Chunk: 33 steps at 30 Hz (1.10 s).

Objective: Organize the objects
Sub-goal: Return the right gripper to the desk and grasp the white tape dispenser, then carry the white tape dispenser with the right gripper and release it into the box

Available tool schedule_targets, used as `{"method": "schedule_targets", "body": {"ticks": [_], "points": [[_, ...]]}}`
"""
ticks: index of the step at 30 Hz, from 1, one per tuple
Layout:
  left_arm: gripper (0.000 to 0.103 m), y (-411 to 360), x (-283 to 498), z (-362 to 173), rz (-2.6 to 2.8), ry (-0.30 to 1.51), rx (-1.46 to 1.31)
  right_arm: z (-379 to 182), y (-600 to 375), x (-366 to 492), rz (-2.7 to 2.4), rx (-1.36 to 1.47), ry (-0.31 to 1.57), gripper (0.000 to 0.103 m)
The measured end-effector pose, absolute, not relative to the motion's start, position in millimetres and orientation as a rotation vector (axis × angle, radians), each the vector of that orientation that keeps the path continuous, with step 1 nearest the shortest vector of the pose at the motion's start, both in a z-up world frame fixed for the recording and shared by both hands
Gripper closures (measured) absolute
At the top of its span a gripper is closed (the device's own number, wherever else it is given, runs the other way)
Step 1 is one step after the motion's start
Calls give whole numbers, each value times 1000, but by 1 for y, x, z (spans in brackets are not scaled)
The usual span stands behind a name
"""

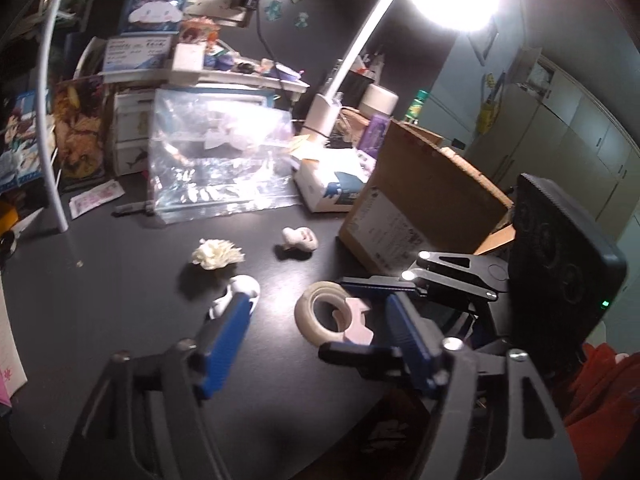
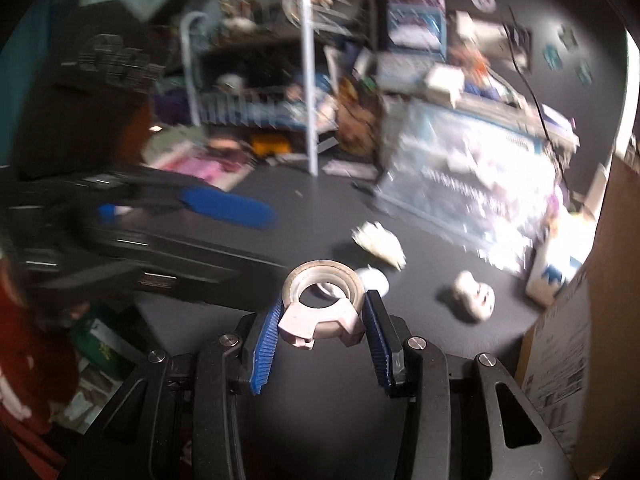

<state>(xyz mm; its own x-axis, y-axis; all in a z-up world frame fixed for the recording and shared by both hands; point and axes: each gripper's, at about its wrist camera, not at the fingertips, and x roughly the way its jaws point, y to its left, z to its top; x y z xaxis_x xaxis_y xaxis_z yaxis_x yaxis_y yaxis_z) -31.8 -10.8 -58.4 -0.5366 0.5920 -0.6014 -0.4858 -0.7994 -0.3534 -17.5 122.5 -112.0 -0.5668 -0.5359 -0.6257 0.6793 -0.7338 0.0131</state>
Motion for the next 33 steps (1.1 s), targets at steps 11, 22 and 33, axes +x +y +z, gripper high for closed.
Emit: {"method": "schedule_targets", "body": {"ticks": [11, 22, 33], "points": [[63, 17, -30, 1, 2236, -128, -884, -42, 130, 15, -2326, 596, 422, 66], [65, 72, -64, 46, 2188, -51, -841, 6, 177, -3, -2418, 591, 446, 66], [67, 161, -124, 44, 2060, 3, -928, 15, 256, -43, -2503, 751, 396, 66]]}}
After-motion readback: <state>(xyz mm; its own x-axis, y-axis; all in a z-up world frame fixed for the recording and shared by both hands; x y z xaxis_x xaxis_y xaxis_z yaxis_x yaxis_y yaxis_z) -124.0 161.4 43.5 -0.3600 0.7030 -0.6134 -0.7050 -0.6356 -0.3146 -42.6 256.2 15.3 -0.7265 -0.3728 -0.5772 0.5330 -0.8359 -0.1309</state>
